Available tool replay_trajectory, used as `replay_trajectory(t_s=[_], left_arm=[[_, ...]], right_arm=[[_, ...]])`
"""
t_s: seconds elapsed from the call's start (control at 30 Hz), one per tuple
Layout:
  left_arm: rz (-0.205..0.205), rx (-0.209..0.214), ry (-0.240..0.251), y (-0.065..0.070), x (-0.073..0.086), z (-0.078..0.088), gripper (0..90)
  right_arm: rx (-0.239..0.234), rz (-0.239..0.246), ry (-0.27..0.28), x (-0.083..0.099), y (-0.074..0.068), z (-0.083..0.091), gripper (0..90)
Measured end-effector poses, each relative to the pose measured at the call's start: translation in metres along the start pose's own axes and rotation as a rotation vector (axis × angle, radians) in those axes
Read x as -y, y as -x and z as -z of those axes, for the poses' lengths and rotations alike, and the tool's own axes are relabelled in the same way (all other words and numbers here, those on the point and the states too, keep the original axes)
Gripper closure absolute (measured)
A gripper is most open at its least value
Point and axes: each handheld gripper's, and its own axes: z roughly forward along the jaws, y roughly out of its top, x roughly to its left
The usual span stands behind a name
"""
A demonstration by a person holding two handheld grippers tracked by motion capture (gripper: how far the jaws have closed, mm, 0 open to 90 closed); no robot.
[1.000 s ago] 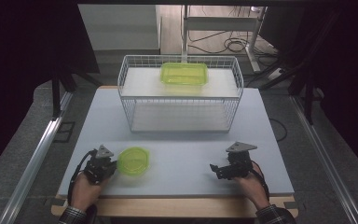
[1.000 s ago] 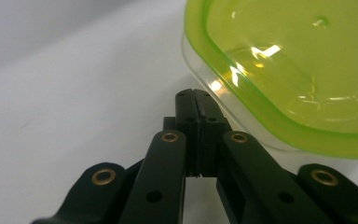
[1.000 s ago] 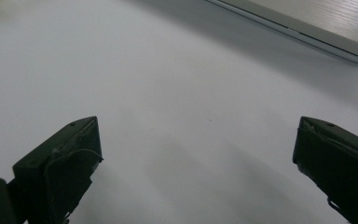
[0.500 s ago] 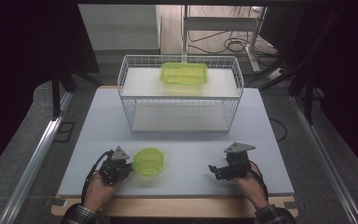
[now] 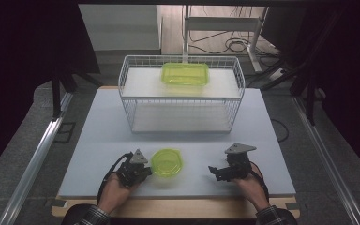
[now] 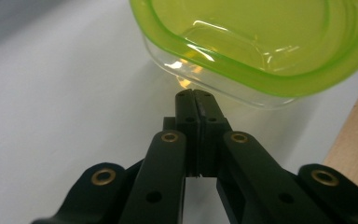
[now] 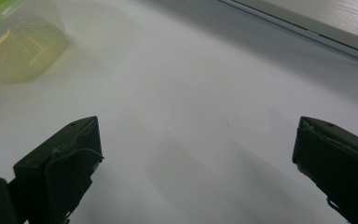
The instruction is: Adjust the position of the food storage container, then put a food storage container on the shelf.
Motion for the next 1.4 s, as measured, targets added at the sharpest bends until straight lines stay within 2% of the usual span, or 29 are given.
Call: replay_trajectory(t_s=[0.2,0.33,0.53,0.7,0.73,0.83,1.07,1.23,1.4], left_arm=[[-0.023,0.026,0.005,0.008,-0.006,-0.004,90.0],[-0.014,-0.006,0.014,0.005,-0.001,0.001,85.7],[0.003,-0.09,0.051,0.0,0.01,0.016,55.6],[0.01,-0.105,0.089,-0.002,0.015,0.025,32.3],[0.013,-0.113,0.091,-0.002,0.016,0.026,24.4],[0.002,-0.125,0.084,0.0,0.021,0.029,8.9],[0.006,-0.126,0.082,0.002,0.029,0.034,4.5],[-0.017,-0.126,0.077,0.0,0.033,0.032,0.9],[-0.027,-0.136,0.09,-0.002,0.036,0.033,0.0]], right_arm=[[-0.004,0.002,0.001,0.0,-0.001,0.0,1.2],[-0.011,0.002,0.004,0.0,0.0,0.001,1.4],[-0.032,-0.002,0.023,-0.002,-0.001,0.003,1.6],[-0.054,0.003,0.038,-0.004,-0.002,0.006,1.6],[-0.057,0.004,0.041,-0.004,-0.003,0.006,1.6],[-0.067,0.001,0.044,-0.004,-0.003,0.006,1.5],[-0.071,-0.016,0.046,-0.004,-0.003,0.005,0.7],[-0.085,-0.023,0.046,-0.006,-0.004,0.004,0.7],[-0.127,-0.025,0.032,-0.012,-0.009,0.001,1.8]])
